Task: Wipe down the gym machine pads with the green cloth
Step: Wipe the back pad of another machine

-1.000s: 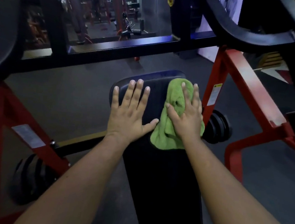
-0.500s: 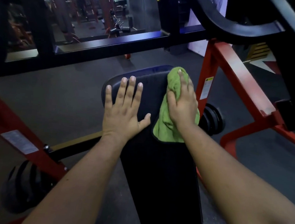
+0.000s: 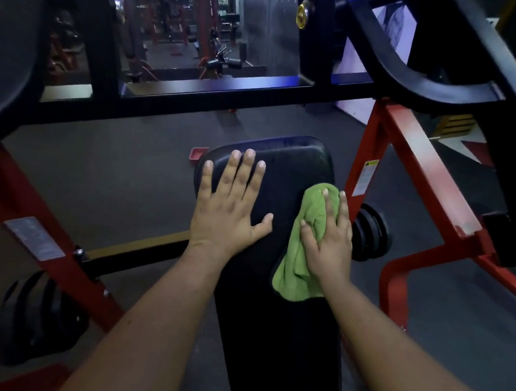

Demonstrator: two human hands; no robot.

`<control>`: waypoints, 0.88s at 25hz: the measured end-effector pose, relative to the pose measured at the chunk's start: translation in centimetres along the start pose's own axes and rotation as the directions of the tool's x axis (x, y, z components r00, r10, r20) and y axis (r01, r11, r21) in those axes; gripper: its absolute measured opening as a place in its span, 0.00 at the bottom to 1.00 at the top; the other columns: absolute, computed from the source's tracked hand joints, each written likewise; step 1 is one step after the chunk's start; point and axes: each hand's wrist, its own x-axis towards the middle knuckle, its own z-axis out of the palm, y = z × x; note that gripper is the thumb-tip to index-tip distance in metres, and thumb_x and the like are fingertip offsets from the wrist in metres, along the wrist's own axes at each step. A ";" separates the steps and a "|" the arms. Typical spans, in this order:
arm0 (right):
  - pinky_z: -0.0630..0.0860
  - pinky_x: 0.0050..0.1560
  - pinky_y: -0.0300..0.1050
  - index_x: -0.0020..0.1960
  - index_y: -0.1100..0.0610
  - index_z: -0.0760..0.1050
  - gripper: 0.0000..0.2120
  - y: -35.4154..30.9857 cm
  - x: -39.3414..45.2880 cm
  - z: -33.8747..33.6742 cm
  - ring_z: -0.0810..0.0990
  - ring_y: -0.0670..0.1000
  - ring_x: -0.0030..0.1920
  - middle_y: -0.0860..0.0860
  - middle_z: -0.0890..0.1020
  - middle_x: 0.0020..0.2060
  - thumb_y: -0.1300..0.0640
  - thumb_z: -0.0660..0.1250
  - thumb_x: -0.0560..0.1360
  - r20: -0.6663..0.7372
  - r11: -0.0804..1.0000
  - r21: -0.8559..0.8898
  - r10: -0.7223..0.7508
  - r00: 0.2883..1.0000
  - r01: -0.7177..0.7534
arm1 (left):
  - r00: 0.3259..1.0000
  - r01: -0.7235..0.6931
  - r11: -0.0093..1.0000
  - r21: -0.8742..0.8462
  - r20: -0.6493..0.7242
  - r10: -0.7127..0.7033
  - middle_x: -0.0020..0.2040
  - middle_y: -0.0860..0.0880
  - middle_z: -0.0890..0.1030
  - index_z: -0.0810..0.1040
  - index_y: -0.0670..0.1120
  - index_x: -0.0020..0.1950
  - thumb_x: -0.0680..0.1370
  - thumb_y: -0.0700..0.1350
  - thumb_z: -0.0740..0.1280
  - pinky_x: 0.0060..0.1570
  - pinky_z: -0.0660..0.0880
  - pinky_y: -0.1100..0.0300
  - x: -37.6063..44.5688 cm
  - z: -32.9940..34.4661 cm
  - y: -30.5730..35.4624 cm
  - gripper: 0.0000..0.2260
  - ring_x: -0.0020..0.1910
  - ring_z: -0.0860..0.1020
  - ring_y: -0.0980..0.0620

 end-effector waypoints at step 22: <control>0.55 0.71 0.78 0.81 0.42 0.54 0.44 -2.2 8.7 -2.2 0.48 0.58 0.80 0.51 0.52 0.80 0.21 0.53 0.71 0.103 0.826 -0.170 -0.527 0.844 0.537 | 0.890 0.456 0.887 0.077 -0.026 -0.455 0.83 0.46 0.54 0.56 0.48 0.83 0.81 0.61 0.58 0.78 0.52 0.37 -6.0 2.4 9.4 0.34 0.82 0.51 0.45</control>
